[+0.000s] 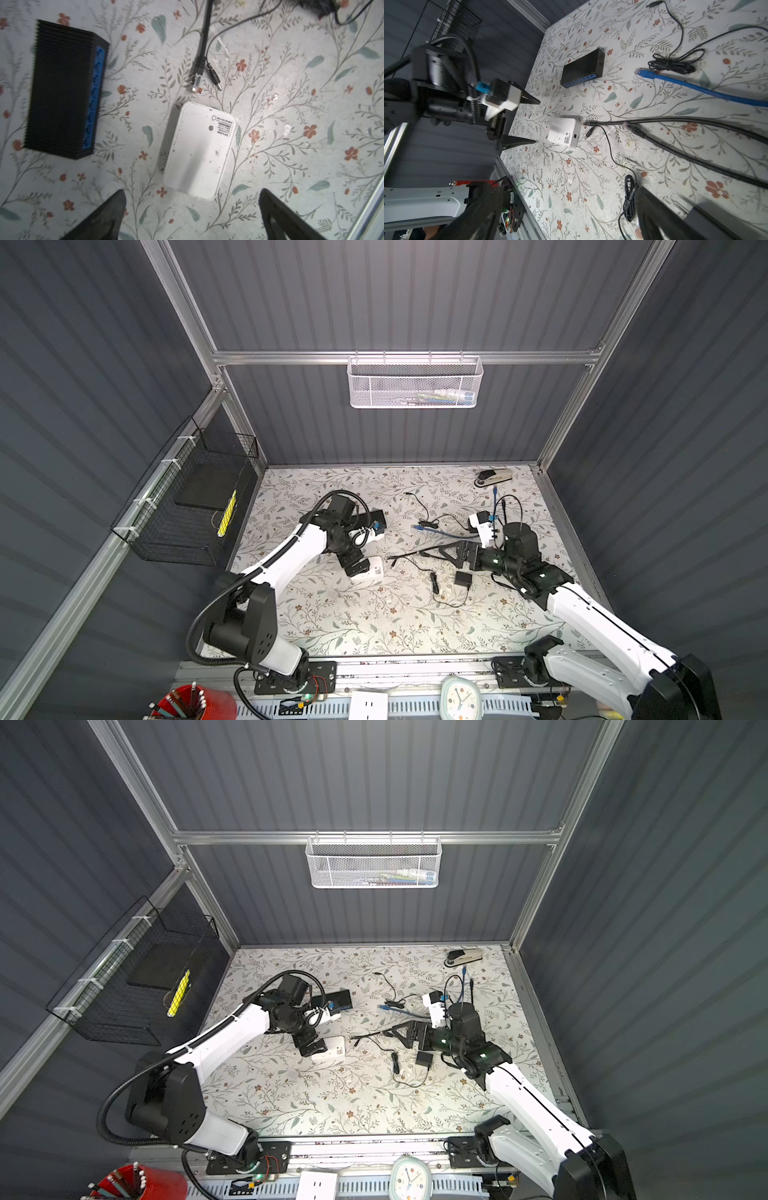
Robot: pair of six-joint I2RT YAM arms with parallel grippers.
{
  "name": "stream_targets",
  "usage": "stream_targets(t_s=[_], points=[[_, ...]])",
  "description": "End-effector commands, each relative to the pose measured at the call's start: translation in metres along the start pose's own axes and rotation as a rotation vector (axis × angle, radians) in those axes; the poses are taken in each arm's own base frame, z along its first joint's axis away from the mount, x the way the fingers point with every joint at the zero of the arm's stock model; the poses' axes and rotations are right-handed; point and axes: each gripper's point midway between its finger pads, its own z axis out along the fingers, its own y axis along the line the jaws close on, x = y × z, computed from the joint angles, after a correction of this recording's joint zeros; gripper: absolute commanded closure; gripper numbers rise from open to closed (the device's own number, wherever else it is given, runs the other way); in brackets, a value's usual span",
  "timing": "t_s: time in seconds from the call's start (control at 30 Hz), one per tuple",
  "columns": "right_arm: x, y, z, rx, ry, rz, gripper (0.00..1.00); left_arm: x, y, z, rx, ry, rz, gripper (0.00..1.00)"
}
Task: Insert the plug into the switch port
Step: 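Lower the left gripper over the white switch and close on it, then lift the white switch with the left gripper toward the right gripper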
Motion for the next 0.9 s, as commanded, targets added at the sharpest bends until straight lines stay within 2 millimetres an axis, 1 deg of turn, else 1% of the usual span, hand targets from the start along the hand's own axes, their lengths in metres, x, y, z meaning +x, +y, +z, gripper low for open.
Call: stream_targets(t_s=[0.0, 0.17, 0.37, 0.47, 0.53, 0.63, 0.73, 0.77, 0.8, 0.87], points=[[0.003, -0.003, -0.009, 0.002, -0.015, 0.001, 0.01, -0.01, 0.003, 0.014, 0.01, -0.048, 0.18, 0.0], [0.004, -0.005, -0.017, -0.002, -0.043, 0.029, 0.01, -0.002, 0.002, 0.036, 0.065, -0.012, 0.2, 0.0], [0.009, -0.006, -0.021, 0.0, -0.048, 0.054, 0.01, 0.009, -0.01, 0.058, 0.135, 0.006, 0.184, 0.0], [0.01, -0.008, -0.021, 0.009, -0.04, 0.051, 0.01, 0.011, -0.007, 0.066, 0.121, 0.018, 0.19, 0.0], [0.008, -0.007, -0.021, 0.01, -0.037, 0.052, 0.01, 0.01, -0.007, 0.071, 0.105, 0.025, 0.209, 0.03], [0.007, -0.006, -0.02, 0.008, -0.036, 0.056, 0.01, 0.013, -0.012, 0.079, 0.083, 0.052, 0.242, 0.12], [0.006, -0.006, -0.021, 0.01, -0.041, 0.06, 0.01, 0.017, -0.013, 0.083, 0.078, 0.063, 0.233, 0.3], [0.007, -0.008, -0.021, 0.013, -0.04, 0.065, 0.01, 0.018, -0.015, 0.083, 0.087, 0.06, 0.241, 0.37], [0.007, -0.008, -0.021, 0.014, -0.04, 0.067, 0.01, 0.016, -0.016, 0.081, 0.089, 0.053, 0.245, 0.43], [0.006, -0.008, -0.021, 0.016, -0.036, 0.071, 0.01, 0.011, -0.015, 0.077, 0.079, 0.028, 0.244, 0.52]])
